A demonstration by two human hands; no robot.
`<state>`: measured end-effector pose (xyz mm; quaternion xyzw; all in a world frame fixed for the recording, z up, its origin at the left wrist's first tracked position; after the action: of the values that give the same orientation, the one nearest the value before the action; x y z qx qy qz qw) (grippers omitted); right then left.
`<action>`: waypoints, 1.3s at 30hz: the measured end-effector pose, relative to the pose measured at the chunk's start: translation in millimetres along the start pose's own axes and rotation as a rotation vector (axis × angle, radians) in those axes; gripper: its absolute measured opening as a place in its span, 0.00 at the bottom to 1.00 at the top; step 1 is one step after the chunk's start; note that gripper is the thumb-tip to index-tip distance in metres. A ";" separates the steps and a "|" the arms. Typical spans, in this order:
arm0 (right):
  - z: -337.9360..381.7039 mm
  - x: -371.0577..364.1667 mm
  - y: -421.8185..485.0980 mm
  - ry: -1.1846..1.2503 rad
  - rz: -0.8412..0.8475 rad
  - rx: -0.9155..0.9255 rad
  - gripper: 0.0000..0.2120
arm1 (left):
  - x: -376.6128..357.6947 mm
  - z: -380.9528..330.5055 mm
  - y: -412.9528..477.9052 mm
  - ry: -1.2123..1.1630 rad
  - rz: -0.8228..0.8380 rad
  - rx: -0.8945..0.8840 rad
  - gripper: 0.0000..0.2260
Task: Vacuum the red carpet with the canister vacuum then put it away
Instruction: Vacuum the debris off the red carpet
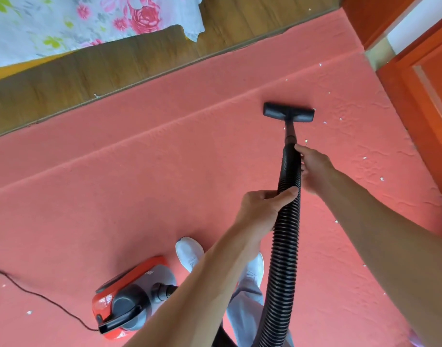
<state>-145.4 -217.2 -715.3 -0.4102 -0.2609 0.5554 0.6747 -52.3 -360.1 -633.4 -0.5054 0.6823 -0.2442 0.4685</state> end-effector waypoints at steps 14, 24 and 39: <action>-79.3 23.9 -56.3 0.238 0.158 -0.155 0.21 | 1.6 50.2 -62.1 0.080 0.133 0.088 0.11; -40.1 28.6 -56.1 0.420 0.125 0.040 0.26 | -8.0 16.6 -62.8 0.132 0.182 -0.044 0.09; -63.9 44.5 -52.6 0.330 0.157 -0.120 0.25 | -7.3 40.4 -35.7 0.195 0.096 0.079 0.13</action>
<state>-54.6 -193.6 -709.2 -0.5544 -0.1465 0.5149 0.6373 0.3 -360.9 -619.6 -0.4270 0.7379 -0.2963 0.4305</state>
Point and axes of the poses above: each hand's wrist, its own y-axis towards the middle knuckle, its own x-axis out of the back of the hand, z = x × y, the point moved 4 cm from there along y, towards the middle knuckle, and after that the axes turned 14 degrees about z, right-handed, at the moved point
